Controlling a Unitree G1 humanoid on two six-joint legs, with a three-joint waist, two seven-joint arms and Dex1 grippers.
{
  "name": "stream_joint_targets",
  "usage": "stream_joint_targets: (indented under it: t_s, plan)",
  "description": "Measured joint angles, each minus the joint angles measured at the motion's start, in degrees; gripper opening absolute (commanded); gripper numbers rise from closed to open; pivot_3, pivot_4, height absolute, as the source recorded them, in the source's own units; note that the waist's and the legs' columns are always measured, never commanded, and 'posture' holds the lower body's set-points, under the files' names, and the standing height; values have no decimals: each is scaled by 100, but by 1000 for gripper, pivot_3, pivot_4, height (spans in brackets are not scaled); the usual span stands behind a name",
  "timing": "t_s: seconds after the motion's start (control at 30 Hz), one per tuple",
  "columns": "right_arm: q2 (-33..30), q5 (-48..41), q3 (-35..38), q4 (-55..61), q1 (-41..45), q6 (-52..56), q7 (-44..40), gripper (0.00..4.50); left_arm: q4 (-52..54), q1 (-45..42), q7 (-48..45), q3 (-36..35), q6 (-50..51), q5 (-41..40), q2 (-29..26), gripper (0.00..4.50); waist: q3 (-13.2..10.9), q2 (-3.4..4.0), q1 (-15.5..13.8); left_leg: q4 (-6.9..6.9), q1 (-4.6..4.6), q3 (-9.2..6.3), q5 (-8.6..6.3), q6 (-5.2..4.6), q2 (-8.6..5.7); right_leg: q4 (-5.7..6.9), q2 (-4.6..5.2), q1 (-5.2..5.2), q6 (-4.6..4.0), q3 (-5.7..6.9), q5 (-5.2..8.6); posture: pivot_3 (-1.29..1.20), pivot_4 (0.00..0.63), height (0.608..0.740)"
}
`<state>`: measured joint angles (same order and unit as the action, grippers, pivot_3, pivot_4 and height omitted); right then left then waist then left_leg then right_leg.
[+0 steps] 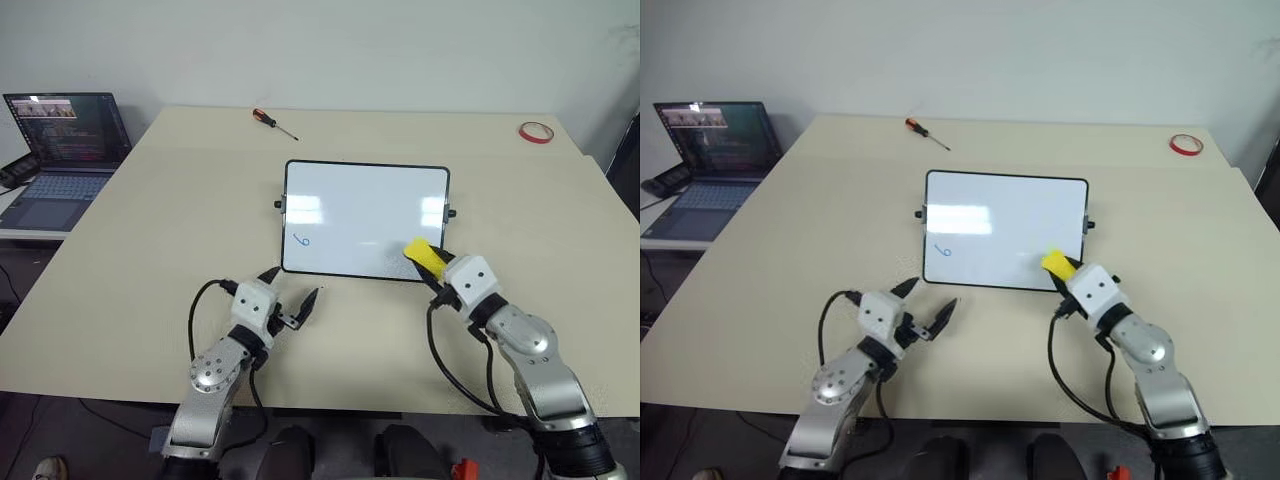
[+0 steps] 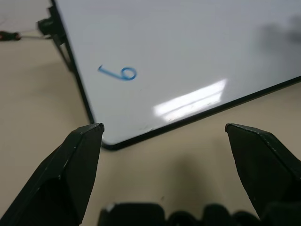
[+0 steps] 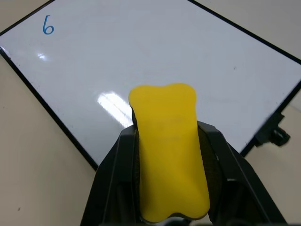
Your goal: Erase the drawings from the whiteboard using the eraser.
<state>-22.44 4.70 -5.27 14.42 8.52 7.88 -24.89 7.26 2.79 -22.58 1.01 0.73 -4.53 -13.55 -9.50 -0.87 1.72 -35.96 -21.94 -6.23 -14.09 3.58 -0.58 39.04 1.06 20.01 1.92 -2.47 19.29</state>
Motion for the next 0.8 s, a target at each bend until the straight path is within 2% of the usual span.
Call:
stream_joint_targets:
  t_s: [0.3,0.8]
  plan:
    - [770,336,-917,-1218,1462,-374,26,1277,-391,-263,361,-270,-2,-13,200,4500,0,0,6,1,-3,1,0,0,0,1,-1,6,-1,8,-1,0,150,740]
    - [1636,1153,-1784,-3444,2936,-898,250,1277,-452,-464,340,-321,114,-22,140,4500,0,0,19,2,-4,5,0,1,3,7,-1,17,-3,7,-2,0,150,740]
